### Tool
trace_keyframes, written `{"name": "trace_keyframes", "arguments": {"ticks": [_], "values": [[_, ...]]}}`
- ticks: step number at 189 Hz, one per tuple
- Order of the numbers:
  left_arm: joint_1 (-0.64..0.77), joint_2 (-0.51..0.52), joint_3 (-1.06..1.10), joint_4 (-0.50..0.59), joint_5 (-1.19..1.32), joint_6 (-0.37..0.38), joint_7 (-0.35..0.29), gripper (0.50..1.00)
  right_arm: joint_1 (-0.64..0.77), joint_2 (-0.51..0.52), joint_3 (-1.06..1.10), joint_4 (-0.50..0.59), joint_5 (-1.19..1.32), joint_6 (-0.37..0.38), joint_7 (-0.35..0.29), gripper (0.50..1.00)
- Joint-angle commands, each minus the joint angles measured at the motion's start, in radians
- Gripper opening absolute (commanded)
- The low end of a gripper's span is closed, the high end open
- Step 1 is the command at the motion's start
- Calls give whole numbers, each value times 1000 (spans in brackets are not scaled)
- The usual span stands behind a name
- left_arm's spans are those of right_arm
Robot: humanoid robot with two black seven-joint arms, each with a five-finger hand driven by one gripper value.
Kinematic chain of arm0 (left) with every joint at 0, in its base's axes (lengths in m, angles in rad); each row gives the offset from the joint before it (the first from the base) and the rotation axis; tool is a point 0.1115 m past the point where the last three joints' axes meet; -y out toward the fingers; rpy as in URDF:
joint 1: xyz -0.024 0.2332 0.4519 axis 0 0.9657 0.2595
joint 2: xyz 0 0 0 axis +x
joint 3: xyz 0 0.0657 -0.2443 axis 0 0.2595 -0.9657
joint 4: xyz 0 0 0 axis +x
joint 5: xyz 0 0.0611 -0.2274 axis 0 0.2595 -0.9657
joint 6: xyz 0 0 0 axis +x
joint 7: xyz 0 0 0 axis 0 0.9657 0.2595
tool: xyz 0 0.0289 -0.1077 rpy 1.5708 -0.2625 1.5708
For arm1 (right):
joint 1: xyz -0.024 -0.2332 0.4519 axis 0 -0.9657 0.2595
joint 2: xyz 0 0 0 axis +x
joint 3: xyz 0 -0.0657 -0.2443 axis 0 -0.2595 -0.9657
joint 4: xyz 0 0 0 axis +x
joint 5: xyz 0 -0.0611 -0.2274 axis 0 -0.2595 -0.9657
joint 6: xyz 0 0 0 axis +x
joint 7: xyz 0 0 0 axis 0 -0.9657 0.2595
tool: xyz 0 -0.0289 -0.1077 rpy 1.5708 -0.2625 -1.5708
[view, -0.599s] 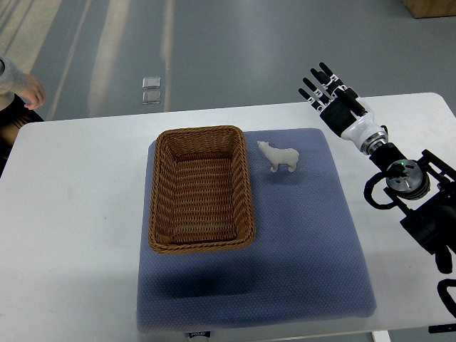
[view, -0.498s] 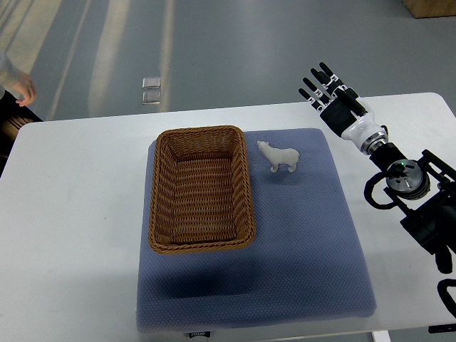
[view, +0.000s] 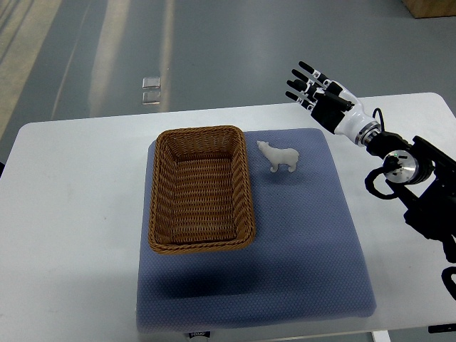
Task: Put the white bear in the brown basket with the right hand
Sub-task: 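Move the right hand over the white polar bear figurine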
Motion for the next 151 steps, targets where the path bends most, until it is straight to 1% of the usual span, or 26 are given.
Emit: {"name": "trace_keyframes", "arguments": {"ticks": [1,14,29,45,62,77,93,103,113,151], "values": [[0,0,0,-2,0,0,0,1000,72,-28,-53,1,-227,10,-2,930],[0,0,0,-5,0,-3,0,1000,124,-57,-99,6,-361,20,-6,930],[0,0,0,-7,0,-8,0,1000,204,-82,-184,10,-507,43,-37,930],[0,0,2,-8,0,-12,0,1000,311,-112,-337,26,-671,76,-71,930],[0,0,2,-10,0,-12,0,1000,422,-138,-486,29,-764,99,-91,930],[-2,0,2,-13,1,-14,0,1000,520,-149,-628,29,-787,122,-138,930],[-3,0,3,-16,1,-15,0,1000,615,-154,-769,38,-783,129,-210,930],[-5,0,3,-16,1,-17,1,1000,633,-155,-792,43,-775,132,-238,930],[-5,0,3,-16,1,-17,1,1000,633,-152,-791,43,-766,132,-250,930],[-5,0,2,-16,0,-17,1,1000,600,-140,-791,43,-669,109,-252,930]]}}
